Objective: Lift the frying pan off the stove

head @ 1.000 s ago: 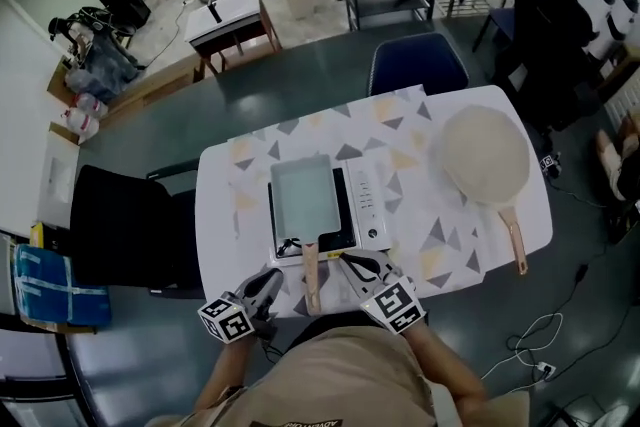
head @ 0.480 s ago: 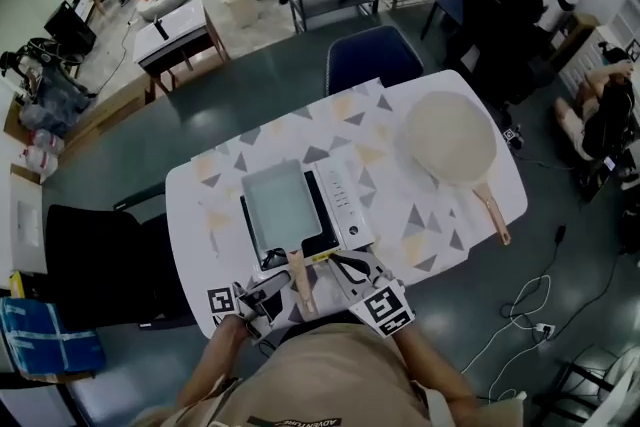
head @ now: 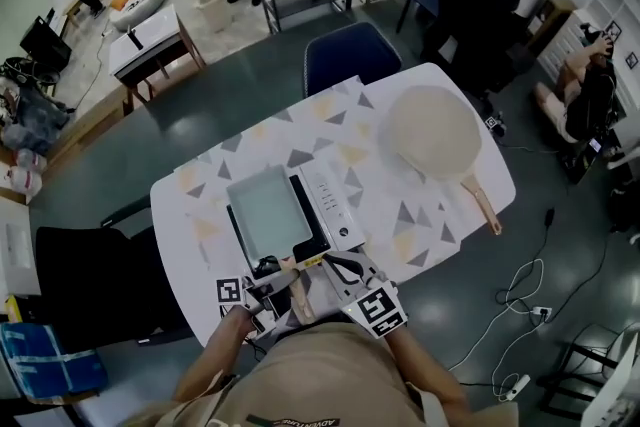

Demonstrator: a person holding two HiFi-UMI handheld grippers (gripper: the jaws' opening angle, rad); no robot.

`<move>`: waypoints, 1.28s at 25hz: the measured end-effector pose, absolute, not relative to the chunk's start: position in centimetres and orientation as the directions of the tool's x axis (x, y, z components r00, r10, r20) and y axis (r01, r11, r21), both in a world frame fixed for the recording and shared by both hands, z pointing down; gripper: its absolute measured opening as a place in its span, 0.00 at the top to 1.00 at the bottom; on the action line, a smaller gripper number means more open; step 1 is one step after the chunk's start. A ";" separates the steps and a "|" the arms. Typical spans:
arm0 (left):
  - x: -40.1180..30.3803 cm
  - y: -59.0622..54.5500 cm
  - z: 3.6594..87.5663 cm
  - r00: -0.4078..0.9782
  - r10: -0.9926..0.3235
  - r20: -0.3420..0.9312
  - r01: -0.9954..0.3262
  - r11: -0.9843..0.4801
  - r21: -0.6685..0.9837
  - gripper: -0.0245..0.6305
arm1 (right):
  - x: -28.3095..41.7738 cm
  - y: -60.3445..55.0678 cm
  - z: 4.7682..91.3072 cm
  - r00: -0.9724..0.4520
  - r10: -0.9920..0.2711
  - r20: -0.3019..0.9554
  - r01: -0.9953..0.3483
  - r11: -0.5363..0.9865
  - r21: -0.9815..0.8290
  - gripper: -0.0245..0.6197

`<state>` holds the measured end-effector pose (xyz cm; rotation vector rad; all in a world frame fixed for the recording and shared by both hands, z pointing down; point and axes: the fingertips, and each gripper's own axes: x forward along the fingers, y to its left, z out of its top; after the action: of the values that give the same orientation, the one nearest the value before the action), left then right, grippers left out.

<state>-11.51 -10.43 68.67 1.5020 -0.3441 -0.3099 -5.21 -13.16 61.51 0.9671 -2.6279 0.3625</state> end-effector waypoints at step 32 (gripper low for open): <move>-9.8 -12.9 68.8 0.867 -0.456 0.200 -0.209 0.032 0.977 0.76 | -3.0 -14.2 62.8 -0.770 -0.530 0.356 -0.617 0.760 -0.205 0.96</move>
<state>-9.76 -12.93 68.84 1.5501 -0.5413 -0.2053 -2.96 -14.19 62.85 0.8932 -2.6808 0.4539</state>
